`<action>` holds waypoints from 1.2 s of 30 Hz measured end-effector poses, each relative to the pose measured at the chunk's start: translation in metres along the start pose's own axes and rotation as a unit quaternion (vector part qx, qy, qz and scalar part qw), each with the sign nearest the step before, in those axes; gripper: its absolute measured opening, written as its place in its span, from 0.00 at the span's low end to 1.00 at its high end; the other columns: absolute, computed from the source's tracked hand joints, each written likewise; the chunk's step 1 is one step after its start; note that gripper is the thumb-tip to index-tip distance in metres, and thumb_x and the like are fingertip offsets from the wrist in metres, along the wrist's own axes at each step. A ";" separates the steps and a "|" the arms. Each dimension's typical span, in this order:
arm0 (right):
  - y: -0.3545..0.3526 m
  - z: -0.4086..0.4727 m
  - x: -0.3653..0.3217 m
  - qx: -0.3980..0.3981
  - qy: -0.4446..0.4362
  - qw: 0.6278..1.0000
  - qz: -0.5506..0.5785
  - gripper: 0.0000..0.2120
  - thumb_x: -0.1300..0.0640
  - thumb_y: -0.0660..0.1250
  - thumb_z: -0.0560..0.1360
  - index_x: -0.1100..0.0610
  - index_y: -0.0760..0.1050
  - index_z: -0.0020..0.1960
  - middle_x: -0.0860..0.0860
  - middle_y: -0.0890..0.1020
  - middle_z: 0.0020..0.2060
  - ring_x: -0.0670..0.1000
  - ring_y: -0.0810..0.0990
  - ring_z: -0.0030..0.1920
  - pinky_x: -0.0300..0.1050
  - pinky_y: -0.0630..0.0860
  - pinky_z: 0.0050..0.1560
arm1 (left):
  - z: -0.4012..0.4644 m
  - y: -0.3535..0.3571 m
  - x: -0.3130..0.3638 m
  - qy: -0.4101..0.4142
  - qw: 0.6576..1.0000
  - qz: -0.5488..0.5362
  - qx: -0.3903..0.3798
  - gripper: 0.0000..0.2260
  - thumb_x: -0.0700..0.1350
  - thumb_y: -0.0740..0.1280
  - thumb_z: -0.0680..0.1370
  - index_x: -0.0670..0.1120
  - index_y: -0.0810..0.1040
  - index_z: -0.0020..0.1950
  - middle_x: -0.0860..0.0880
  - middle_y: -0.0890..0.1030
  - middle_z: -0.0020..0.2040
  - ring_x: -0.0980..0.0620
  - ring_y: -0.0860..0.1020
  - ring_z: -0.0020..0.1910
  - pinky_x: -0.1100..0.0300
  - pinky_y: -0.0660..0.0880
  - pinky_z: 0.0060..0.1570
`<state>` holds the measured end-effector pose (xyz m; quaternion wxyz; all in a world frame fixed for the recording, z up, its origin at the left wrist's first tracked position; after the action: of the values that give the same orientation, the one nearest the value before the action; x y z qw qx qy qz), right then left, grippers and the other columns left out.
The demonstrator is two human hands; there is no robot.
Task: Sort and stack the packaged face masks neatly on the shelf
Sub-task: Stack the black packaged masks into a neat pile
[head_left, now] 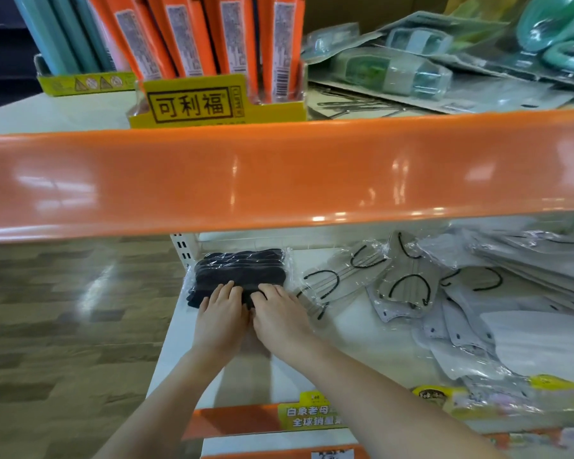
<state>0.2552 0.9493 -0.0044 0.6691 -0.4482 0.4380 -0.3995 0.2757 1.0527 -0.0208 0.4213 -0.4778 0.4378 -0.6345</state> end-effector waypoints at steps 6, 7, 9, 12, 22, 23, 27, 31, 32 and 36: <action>-0.028 -0.028 0.044 0.008 0.058 0.998 0.015 0.16 0.58 0.57 0.78 0.56 0.72 0.65 0.52 0.72 0.65 0.55 0.66 0.68 0.52 0.66 0.65 | -0.009 -0.002 0.053 0.045 0.997 -0.043 0.038 0.14 0.42 0.59 0.72 0.41 0.82 0.49 0.45 0.83 0.52 0.43 0.80 0.56 0.48 0.77 0.51; -0.033 -0.034 0.055 -0.005 0.076 0.997 0.018 0.17 0.56 0.56 0.79 0.54 0.71 0.67 0.51 0.71 0.66 0.54 0.65 0.69 0.51 0.65 0.65 | -0.011 -0.003 0.063 0.056 0.996 -0.049 0.040 0.15 0.44 0.57 0.71 0.42 0.82 0.47 0.46 0.83 0.49 0.44 0.81 0.54 0.50 0.78 0.48; -0.044 -0.048 0.076 -0.027 0.098 0.995 0.003 0.19 0.54 0.55 0.80 0.53 0.67 0.70 0.50 0.68 0.68 0.53 0.63 0.70 0.50 0.63 0.65 | -0.015 -0.004 0.085 0.082 0.994 -0.060 0.040 0.16 0.45 0.55 0.70 0.44 0.81 0.46 0.48 0.83 0.46 0.47 0.81 0.51 0.53 0.79 0.45; -0.054 -0.074 0.110 -0.038 0.115 0.991 -0.050 0.19 0.56 0.59 0.78 0.56 0.66 0.69 0.52 0.69 0.67 0.55 0.65 0.69 0.51 0.64 0.63 | -0.019 -0.001 0.120 0.115 0.991 -0.063 0.037 0.16 0.45 0.55 0.69 0.44 0.81 0.47 0.49 0.83 0.46 0.48 0.82 0.48 0.56 0.79 0.40; -0.084 -0.139 0.176 0.131 0.093 0.985 -0.070 0.19 0.59 0.74 0.58 0.55 0.81 0.49 0.50 0.81 0.43 0.55 0.82 0.43 0.44 0.77 0.38 | -0.034 0.032 0.223 0.173 0.980 -0.098 -0.019 0.15 0.46 0.59 0.76 0.45 0.76 0.61 0.48 0.77 0.62 0.47 0.72 0.64 0.53 0.71 0.57; -0.082 -0.142 0.179 0.118 0.084 0.986 -0.079 0.18 0.57 0.72 0.59 0.54 0.80 0.49 0.49 0.81 0.44 0.54 0.82 0.44 0.44 0.77 0.40 | -0.035 0.036 0.230 0.175 0.979 -0.105 -0.024 0.16 0.48 0.58 0.74 0.44 0.78 0.57 0.48 0.79 0.58 0.46 0.76 0.60 0.53 0.74 0.51; -0.070 -0.146 0.187 0.079 0.073 0.993 -0.056 0.21 0.58 0.74 0.57 0.54 0.80 0.50 0.47 0.81 0.51 0.52 0.80 0.51 0.42 0.67 0.53 | -0.036 0.048 0.241 0.158 0.981 -0.096 -0.058 0.16 0.50 0.58 0.69 0.45 0.80 0.48 0.49 0.83 0.50 0.48 0.82 0.49 0.60 0.77 0.41; -0.070 -0.146 0.196 0.077 0.100 0.991 -0.045 0.22 0.57 0.74 0.59 0.55 0.81 0.53 0.49 0.82 0.52 0.52 0.81 0.52 0.42 0.64 0.57 | -0.033 0.054 0.243 0.161 0.983 -0.081 -0.042 0.10 0.49 0.65 0.68 0.46 0.82 0.43 0.49 0.83 0.48 0.49 0.82 0.46 0.61 0.77 0.39; -0.070 -0.146 0.198 0.078 0.107 0.990 -0.047 0.22 0.57 0.75 0.59 0.55 0.81 0.53 0.49 0.82 0.52 0.52 0.81 0.52 0.43 0.64 0.58 | -0.033 0.055 0.243 0.161 0.983 -0.080 -0.035 0.09 0.47 0.66 0.69 0.46 0.82 0.44 0.48 0.83 0.50 0.48 0.82 0.49 0.59 0.77 0.40; -0.067 -0.146 0.203 0.080 0.115 0.989 -0.047 0.24 0.56 0.76 0.59 0.52 0.79 0.55 0.49 0.81 0.53 0.52 0.80 0.54 0.44 0.67 0.59 | -0.034 0.050 0.248 0.192 0.980 -0.049 -0.001 0.10 0.45 0.77 0.63 0.49 0.81 0.41 0.52 0.81 0.45 0.50 0.79 0.46 0.59 0.75 0.38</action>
<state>0.1677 0.7060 -0.0180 0.6284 -0.3647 0.4569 -0.5131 0.2015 0.8088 -0.0158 0.2969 -0.3684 0.4871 -0.7341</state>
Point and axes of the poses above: each hand's wrist, its own z-axis towards the middle knuckle, its own y-axis out of the palm, x = y × z, the point moved 6 cm from there along z, towards the middle knuckle
